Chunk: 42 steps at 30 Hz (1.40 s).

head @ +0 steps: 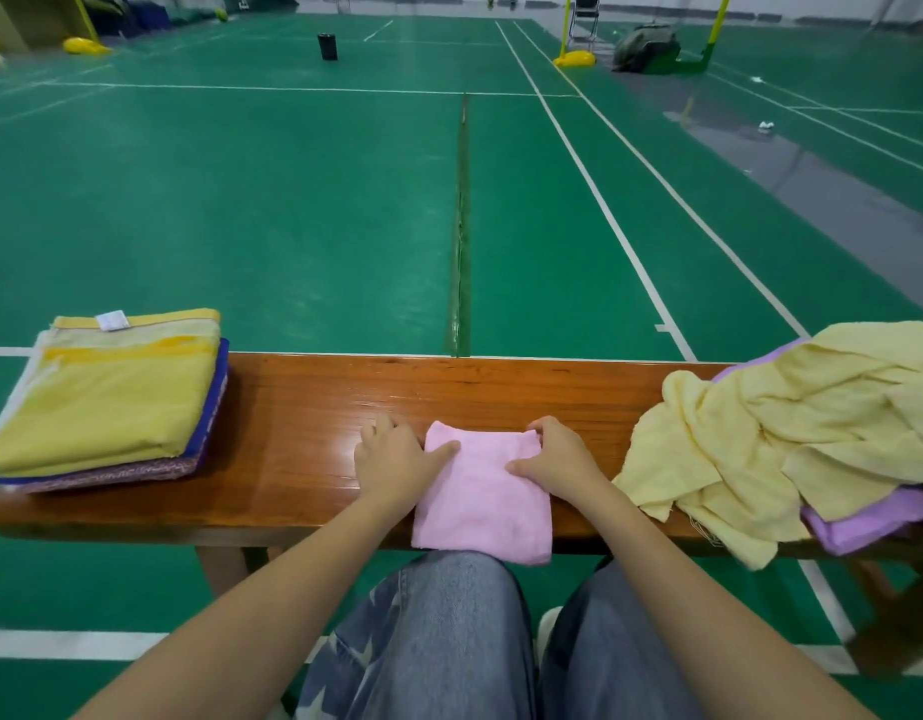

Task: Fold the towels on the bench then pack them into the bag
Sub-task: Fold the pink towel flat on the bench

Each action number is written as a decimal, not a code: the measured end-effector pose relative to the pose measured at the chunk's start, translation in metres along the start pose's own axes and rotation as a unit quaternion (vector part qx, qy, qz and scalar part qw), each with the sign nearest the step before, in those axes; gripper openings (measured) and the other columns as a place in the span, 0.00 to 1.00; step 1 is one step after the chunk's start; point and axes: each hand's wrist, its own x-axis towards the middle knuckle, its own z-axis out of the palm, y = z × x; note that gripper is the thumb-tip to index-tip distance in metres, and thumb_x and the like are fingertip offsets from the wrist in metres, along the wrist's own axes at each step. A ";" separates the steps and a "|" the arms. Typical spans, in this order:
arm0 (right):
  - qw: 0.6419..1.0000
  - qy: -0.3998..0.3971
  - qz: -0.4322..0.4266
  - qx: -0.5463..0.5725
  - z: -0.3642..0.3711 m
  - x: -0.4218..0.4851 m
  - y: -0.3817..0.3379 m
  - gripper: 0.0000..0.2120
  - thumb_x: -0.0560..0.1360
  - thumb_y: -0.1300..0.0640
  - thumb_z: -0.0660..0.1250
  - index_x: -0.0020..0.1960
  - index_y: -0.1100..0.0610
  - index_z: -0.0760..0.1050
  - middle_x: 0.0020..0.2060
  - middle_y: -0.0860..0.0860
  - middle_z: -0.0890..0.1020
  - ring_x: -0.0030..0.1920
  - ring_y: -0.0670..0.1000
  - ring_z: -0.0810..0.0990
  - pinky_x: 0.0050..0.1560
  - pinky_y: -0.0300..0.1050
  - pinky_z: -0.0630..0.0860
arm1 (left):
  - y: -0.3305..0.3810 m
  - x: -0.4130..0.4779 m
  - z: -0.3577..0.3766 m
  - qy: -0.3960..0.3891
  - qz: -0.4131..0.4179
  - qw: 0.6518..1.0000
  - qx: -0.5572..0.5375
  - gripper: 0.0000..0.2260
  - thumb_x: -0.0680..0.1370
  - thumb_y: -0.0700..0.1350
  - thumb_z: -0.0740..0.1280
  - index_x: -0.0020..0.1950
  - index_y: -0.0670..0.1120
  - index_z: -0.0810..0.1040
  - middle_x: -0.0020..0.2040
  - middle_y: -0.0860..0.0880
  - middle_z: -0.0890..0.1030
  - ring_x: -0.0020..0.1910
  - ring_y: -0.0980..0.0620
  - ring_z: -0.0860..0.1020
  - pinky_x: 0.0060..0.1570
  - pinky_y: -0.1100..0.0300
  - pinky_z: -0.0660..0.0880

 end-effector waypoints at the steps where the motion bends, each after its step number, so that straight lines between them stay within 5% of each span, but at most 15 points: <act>1: 1.000 -0.005 0.015 -0.019 -0.002 -0.002 -0.001 0.28 0.71 0.48 0.72 0.65 0.57 0.67 0.60 0.54 0.75 0.58 0.54 0.75 0.51 0.44 0.73 | 0.001 -0.002 -0.002 -0.004 -0.001 1.000 0.018 0.25 0.73 0.67 0.61 0.45 0.45 0.80 0.57 0.47 0.74 0.58 0.46 0.69 0.57 0.53 0.67; 5: 0.993 0.035 0.060 -0.091 -0.011 -0.016 -0.004 0.27 0.71 0.40 0.69 0.59 0.57 0.66 0.53 0.52 0.77 0.49 0.52 0.77 0.40 0.42 0.71 | 0.000 -0.012 -0.011 -0.040 -0.018 0.998 0.056 0.25 0.74 0.67 0.59 0.30 0.47 0.69 0.39 0.50 0.75 0.46 0.48 0.74 0.45 0.57 0.68; 9: 0.999 0.011 0.038 -0.020 -0.010 -0.028 -0.010 0.27 0.72 0.47 0.70 0.62 0.57 0.63 0.53 0.52 0.76 0.46 0.50 0.75 0.32 0.38 0.66 | -0.003 -0.018 -0.009 -0.079 0.002 0.992 -0.097 0.22 0.76 0.56 0.65 0.28 0.46 0.63 0.27 0.51 0.66 0.26 0.54 0.64 0.27 0.61 0.59; 12: 0.998 -0.025 0.017 0.062 -0.004 -0.034 -0.016 0.29 0.71 0.58 0.72 0.65 0.55 0.59 0.50 0.52 0.72 0.46 0.50 0.74 0.32 0.36 0.67 | 0.002 -0.024 -0.002 -0.066 0.042 0.978 -0.191 0.10 0.75 0.49 0.67 0.42 0.43 0.74 0.38 0.46 0.77 0.34 0.52 0.72 0.34 0.60 0.68; 15: 0.981 -0.052 0.041 0.183 -0.002 -0.039 -0.015 0.32 0.71 0.65 0.70 0.66 0.52 0.57 0.57 0.54 0.69 0.52 0.52 0.72 0.36 0.38 0.70 | 0.004 -0.029 0.000 -0.079 0.022 0.941 -0.329 0.15 0.74 0.42 0.69 0.57 0.46 0.67 0.53 0.47 0.75 0.49 0.47 0.76 0.47 0.52 0.75; 20: 0.929 -0.111 0.083 0.342 -0.015 -0.045 -0.008 0.25 0.70 0.68 0.70 0.62 0.52 0.65 0.57 0.56 0.72 0.55 0.57 0.75 0.51 0.50 0.78 | -0.009 -0.033 -0.002 -0.137 0.007 0.852 -0.506 0.22 0.74 0.34 0.67 0.55 0.60 0.70 0.59 0.46 0.75 0.54 0.43 0.77 0.45 0.51 0.78; 27: 0.832 -0.207 0.100 0.505 -0.022 -0.049 -0.026 0.13 0.73 0.73 0.64 0.54 0.61 0.76 0.58 0.61 0.78 0.55 0.58 0.79 0.51 0.48 0.78 | -0.022 -0.032 -0.029 -0.131 0.019 0.836 -0.533 0.17 0.75 0.36 0.68 0.63 0.48 0.76 0.61 0.51 0.71 0.58 0.49 0.72 0.51 0.58 0.77; 32: 0.851 -0.159 0.019 0.500 -0.012 -0.035 -0.084 0.26 0.70 0.76 0.61 0.63 0.56 0.75 0.61 0.58 0.76 0.59 0.59 0.76 0.52 0.48 0.79 | -0.057 -0.016 -0.074 -0.088 0.038 0.825 -0.557 0.23 0.73 0.36 0.71 0.66 0.49 0.74 0.61 0.51 0.74 0.60 0.50 0.73 0.58 0.53 0.76; 37: 0.872 -0.172 -0.075 0.451 0.012 -0.024 -0.167 0.33 0.68 0.77 0.61 0.66 0.50 0.72 0.63 0.58 0.74 0.61 0.61 0.75 0.51 0.49 0.76 | -0.116 -0.004 -0.133 -0.019 0.047 0.804 -0.592 0.28 0.68 0.34 0.74 0.67 0.45 0.73 0.53 0.52 0.79 0.46 0.58 0.79 0.40 0.68 0.77; 42: 0.880 -0.186 -0.152 0.409 0.054 -0.017 -0.248 0.33 0.67 0.76 0.63 0.64 0.48 0.72 0.63 0.59 0.74 0.57 0.58 0.77 0.49 0.48 0.77 | -0.191 0.006 -0.179 0.043 0.013 0.813 -0.580 0.30 0.62 0.41 0.75 0.64 0.50 0.75 0.60 0.48 0.77 0.50 0.55 0.79 0.41 0.64 0.79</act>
